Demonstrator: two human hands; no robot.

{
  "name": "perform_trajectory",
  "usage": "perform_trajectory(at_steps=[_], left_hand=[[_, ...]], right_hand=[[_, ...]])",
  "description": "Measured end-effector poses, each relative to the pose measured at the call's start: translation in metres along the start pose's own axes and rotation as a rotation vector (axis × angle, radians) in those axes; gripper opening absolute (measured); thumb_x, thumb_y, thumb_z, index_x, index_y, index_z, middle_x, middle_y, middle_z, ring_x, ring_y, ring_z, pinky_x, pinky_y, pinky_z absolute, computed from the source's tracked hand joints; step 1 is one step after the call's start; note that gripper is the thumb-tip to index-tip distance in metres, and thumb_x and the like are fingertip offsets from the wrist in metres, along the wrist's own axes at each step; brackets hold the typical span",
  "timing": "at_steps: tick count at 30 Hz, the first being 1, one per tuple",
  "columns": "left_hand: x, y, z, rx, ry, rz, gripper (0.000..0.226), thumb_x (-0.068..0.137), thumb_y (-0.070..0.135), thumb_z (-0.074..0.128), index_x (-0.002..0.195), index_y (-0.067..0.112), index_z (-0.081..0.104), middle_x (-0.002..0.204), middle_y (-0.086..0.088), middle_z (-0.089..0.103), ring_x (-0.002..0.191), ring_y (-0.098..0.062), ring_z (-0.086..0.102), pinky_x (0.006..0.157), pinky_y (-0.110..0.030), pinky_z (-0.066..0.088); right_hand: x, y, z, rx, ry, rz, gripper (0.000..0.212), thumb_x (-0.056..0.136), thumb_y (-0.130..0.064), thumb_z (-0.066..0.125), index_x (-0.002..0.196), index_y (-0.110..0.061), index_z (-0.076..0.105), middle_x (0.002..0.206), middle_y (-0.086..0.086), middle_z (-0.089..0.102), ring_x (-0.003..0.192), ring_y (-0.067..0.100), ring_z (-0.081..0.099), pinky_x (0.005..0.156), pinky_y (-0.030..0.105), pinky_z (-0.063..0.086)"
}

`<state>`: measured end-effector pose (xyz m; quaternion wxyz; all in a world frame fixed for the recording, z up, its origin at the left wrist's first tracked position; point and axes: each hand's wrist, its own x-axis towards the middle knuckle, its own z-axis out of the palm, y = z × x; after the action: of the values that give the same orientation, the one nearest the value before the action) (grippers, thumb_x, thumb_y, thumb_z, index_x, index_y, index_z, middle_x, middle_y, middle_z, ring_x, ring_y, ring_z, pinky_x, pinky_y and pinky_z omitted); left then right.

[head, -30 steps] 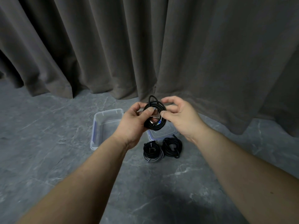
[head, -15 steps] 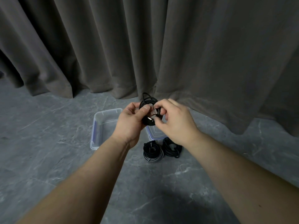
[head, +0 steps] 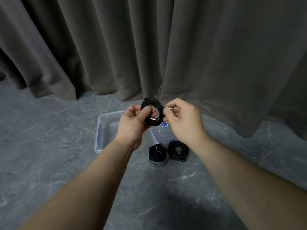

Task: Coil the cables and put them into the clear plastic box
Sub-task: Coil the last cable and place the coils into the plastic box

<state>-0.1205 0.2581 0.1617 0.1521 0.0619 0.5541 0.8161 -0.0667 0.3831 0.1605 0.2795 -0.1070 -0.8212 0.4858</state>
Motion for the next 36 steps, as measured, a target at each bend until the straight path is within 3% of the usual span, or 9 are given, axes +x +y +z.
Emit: perform_trajectory(at_steps=[5, 10, 14, 16, 18, 22, 27, 31, 36], left_hand=[[-0.001, 0.001, 0.001, -0.03, 0.083, 0.035, 0.01, 0.096, 0.005, 0.054, 0.088, 0.009, 0.051, 0.072, -0.005, 0.069, 0.064, -0.009, 0.067, 0.066, -0.029, 0.06], [0.0, 0.006, 0.004, -0.069, 0.088, 0.067, 0.011, 0.097, 0.004, 0.054, 0.088, 0.008, 0.05, 0.069, -0.003, 0.067, 0.063, -0.009, 0.066, 0.062, -0.029, 0.059], [-0.003, 0.008, 0.005, -0.192, -0.013, 0.012, 0.012, 0.097, -0.001, 0.049, 0.093, 0.01, 0.049, 0.07, -0.005, 0.064, 0.065, -0.011, 0.067, 0.058, -0.029, 0.058], [-0.005, 0.01, 0.005, -0.265, -0.11, -0.043, 0.015, 0.096, -0.003, 0.048, 0.103, 0.01, 0.051, 0.081, -0.008, 0.067, 0.069, -0.012, 0.069, 0.063, -0.032, 0.06], [-0.006, 0.01, 0.004, -0.166, -0.172, -0.056, 0.021, 0.095, -0.002, 0.05, 0.111, 0.013, 0.053, 0.087, -0.006, 0.069, 0.076, -0.013, 0.069, 0.075, -0.034, 0.059], [-0.009, 0.007, 0.002, 0.219, -0.171, -0.024, 0.023, 0.089, 0.0, 0.062, 0.103, 0.016, 0.053, 0.093, -0.002, 0.064, 0.083, -0.015, 0.064, 0.077, -0.032, 0.051], [-0.012, 0.011, 0.006, 0.327, -0.216, -0.001, 0.02, 0.087, 0.011, 0.069, 0.1, 0.021, 0.058, 0.096, -0.003, 0.065, 0.084, -0.015, 0.064, 0.079, -0.035, 0.052], [-0.014, 0.009, 0.015, 0.423, -0.237, 0.074, 0.013, 0.091, 0.007, 0.063, 0.094, 0.019, 0.068, 0.077, 0.004, 0.073, 0.072, -0.008, 0.066, 0.069, -0.023, 0.055], [-0.014, 0.004, 0.018, 0.478, -0.11, 0.154, 0.011, 0.09, 0.01, 0.066, 0.082, 0.017, 0.071, 0.075, -0.002, 0.073, 0.074, -0.013, 0.069, 0.065, -0.025, 0.056]], right_hand=[[0.0, -0.007, -0.004, 0.352, -0.024, 0.168, 0.023, 0.094, -0.004, 0.052, 0.079, -0.021, 0.056, 0.074, 0.004, 0.068, 0.062, 0.014, 0.067, 0.067, 0.034, 0.057], [0.002, -0.007, -0.013, 0.382, -0.027, 0.159, 0.019, 0.094, -0.007, 0.055, 0.081, -0.021, 0.06, 0.08, 0.004, 0.068, 0.069, 0.012, 0.067, 0.061, 0.028, 0.054], [0.004, -0.007, -0.01, 0.529, -0.06, 0.36, 0.015, 0.097, -0.014, 0.053, 0.087, -0.023, 0.058, 0.1, 0.009, 0.065, 0.081, 0.02, 0.069, 0.062, 0.039, 0.056], [0.007, -0.012, -0.01, 0.687, -0.069, 0.486, 0.013, 0.099, -0.015, 0.049, 0.091, -0.021, 0.056, 0.097, 0.009, 0.065, 0.078, 0.024, 0.069, 0.066, 0.041, 0.057], [0.01, -0.014, -0.012, 0.798, -0.047, 0.538, 0.011, 0.099, -0.013, 0.049, 0.093, -0.019, 0.057, 0.089, 0.008, 0.066, 0.073, 0.022, 0.069, 0.061, 0.037, 0.057], [0.013, -0.013, -0.017, 0.818, -0.004, 0.529, 0.014, 0.096, -0.009, 0.053, 0.097, -0.02, 0.061, 0.08, 0.003, 0.064, 0.064, 0.015, 0.066, 0.061, 0.033, 0.055], [0.011, -0.013, -0.026, 0.662, -0.097, 0.382, 0.02, 0.092, -0.001, 0.055, 0.093, -0.018, 0.065, 0.076, 0.003, 0.066, 0.06, 0.01, 0.061, 0.059, 0.024, 0.049], [0.008, -0.012, -0.026, 0.575, -0.19, 0.292, 0.02, 0.09, 0.0, 0.058, 0.093, -0.018, 0.067, 0.066, -0.003, 0.064, 0.06, 0.006, 0.061, 0.059, 0.018, 0.049], [0.007, -0.011, -0.022, 0.605, -0.159, 0.275, 0.025, 0.086, -0.007, 0.067, 0.107, -0.019, 0.062, 0.073, -0.004, 0.069, 0.069, 0.009, 0.066, 0.07, 0.026, 0.051]])
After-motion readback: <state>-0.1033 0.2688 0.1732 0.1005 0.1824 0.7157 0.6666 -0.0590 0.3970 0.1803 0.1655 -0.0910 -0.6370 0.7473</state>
